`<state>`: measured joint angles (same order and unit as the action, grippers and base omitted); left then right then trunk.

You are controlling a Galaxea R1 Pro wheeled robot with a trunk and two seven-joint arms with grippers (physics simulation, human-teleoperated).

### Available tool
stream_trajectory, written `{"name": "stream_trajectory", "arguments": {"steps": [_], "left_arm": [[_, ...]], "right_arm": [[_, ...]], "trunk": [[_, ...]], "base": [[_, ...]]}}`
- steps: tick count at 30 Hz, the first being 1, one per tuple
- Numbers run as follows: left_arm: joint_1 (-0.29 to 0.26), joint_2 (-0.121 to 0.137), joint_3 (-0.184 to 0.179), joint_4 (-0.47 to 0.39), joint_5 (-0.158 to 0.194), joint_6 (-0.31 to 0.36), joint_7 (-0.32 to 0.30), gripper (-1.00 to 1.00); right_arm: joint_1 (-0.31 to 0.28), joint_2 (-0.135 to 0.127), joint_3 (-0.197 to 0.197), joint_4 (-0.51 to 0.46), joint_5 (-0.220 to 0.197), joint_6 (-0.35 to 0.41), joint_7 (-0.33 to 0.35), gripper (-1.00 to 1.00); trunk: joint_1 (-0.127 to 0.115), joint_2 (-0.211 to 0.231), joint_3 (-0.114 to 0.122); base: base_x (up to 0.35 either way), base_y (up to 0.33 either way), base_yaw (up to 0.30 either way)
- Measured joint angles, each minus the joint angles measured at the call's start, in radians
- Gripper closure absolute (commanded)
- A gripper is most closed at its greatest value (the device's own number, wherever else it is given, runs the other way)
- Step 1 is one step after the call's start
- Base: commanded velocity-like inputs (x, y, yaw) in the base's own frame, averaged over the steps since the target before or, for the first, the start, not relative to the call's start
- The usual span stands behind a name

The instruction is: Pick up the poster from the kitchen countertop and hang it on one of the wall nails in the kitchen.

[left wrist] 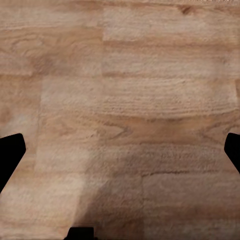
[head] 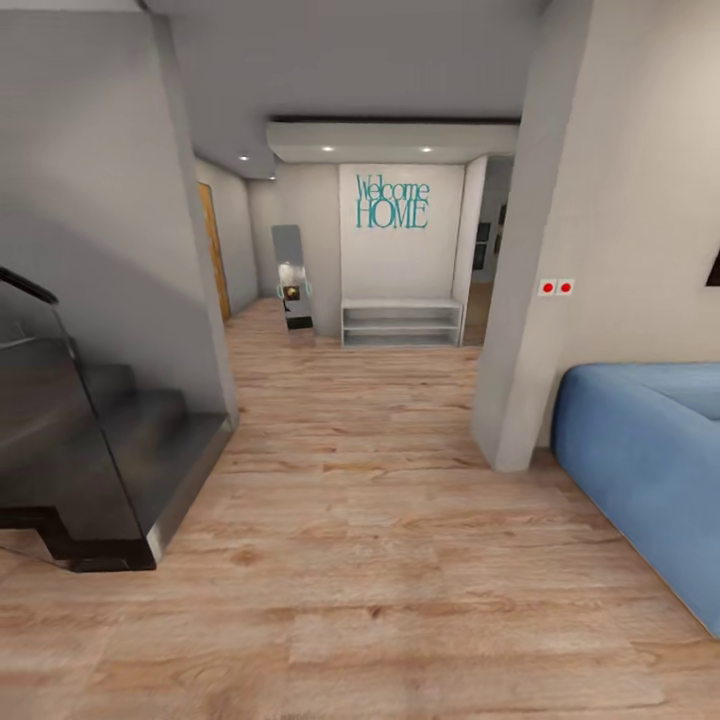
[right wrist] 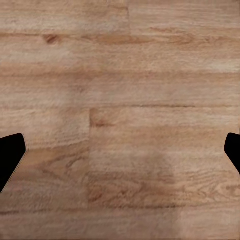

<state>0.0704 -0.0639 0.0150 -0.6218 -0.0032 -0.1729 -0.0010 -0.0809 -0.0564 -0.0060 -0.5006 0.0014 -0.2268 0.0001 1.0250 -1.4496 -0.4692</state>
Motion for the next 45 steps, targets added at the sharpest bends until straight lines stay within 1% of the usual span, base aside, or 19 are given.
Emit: {"name": "stream_trajectory", "arguments": {"steps": [13,16,23,28,45], "left_arm": [[0.000,0.000,0.000,0.001,0.002,0.001,0.000,-1.00],[0.000,-0.001,0.000,0.002,0.001,0.001,0.000,-1.00],[0.000,0.000,0.001,0.002,0.001,0.001,0.000,-1.00],[0.000,0.000,0.001,0.002,0.001,0.001,0.001,-1.00],[0.000,0.000,0.002,0.002,0.002,0.001,0.001,-1.00]], "right_arm": [[0.000,-0.002,0.001,0.000,0.004,0.001,-0.001,-1.00],[0.000,-0.003,0.002,0.001,0.005,0.000,0.001,-1.00],[0.002,-0.003,0.006,0.038,0.009,-0.005,0.002,-1.00],[0.002,-0.001,0.008,0.043,0.009,-0.006,0.002,-1.00],[0.002,0.004,0.009,0.046,0.011,-0.007,-0.001,-1.00]], "trunk": [[0.000,0.000,0.000],[0.000,0.000,0.000],[0.000,0.000,0.000],[0.000,0.000,0.000],[0.000,0.000,0.000]], "base": [[-0.001,-0.002,0.277],[-0.072,-0.152,0.084],[-0.098,-0.226,0.015],[-0.017,-0.058,0.115],[-0.002,-0.005,0.277]]}}
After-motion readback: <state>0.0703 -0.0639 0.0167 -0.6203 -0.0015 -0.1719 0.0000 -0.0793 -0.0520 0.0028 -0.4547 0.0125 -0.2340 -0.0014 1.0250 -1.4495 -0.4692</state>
